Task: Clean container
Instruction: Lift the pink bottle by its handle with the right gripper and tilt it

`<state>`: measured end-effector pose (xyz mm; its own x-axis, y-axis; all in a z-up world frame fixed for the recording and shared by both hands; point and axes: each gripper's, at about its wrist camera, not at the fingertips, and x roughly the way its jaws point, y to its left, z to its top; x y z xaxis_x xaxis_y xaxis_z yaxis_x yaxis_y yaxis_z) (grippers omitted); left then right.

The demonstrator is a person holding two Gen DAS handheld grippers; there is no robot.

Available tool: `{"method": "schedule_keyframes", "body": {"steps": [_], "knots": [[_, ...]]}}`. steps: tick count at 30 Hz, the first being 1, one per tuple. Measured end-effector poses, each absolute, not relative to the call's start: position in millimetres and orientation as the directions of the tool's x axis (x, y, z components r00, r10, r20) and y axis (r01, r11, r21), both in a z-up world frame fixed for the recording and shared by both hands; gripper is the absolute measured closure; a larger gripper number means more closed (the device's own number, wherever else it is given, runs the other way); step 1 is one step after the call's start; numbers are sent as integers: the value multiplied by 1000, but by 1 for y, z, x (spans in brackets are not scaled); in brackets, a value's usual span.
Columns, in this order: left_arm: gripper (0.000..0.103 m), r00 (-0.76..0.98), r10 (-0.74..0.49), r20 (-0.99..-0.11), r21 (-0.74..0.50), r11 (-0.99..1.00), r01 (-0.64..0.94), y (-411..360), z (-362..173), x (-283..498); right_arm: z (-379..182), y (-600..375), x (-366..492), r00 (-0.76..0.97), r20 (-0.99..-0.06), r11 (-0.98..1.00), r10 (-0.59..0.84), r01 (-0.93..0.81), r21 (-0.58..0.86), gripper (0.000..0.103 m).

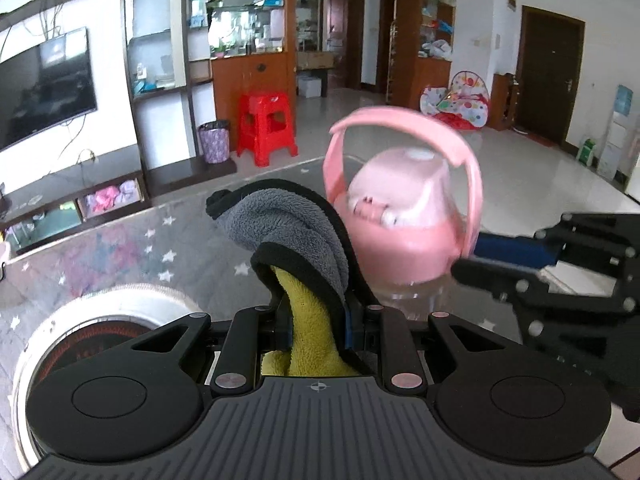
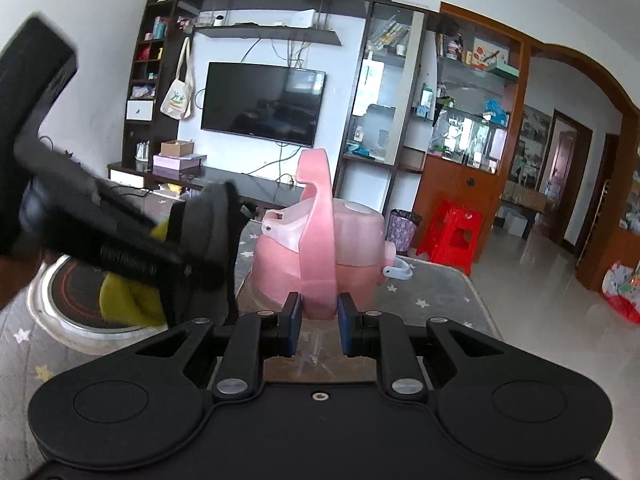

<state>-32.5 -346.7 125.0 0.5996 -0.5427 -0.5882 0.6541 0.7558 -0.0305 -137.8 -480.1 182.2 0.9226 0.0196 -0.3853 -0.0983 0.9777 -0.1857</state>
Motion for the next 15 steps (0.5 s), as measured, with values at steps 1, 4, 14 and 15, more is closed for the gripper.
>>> {"method": "schedule_keyframes", "body": {"steps": [1, 4, 14, 15], "knots": [[82, 592, -546, -593, -33, 751, 659, -348, 124, -31, 182, -479, -138, 923, -385, 977, 21, -101, -188, 82], [82, 585, -541, -605, -24, 746, 665, -354, 119, -30, 180, -479, -140, 923, -384, 977, 24, -103, -188, 82], [82, 559, -542, -627, -17, 727, 686, -357, 105, -34, 180, -482, -140, 926, -377, 977, 16, -94, -189, 82], [82, 557, -543, -629, -18, 726, 688, -358, 103, -35, 180, -482, -139, 926, -376, 977, 13, -91, -191, 82]]}}
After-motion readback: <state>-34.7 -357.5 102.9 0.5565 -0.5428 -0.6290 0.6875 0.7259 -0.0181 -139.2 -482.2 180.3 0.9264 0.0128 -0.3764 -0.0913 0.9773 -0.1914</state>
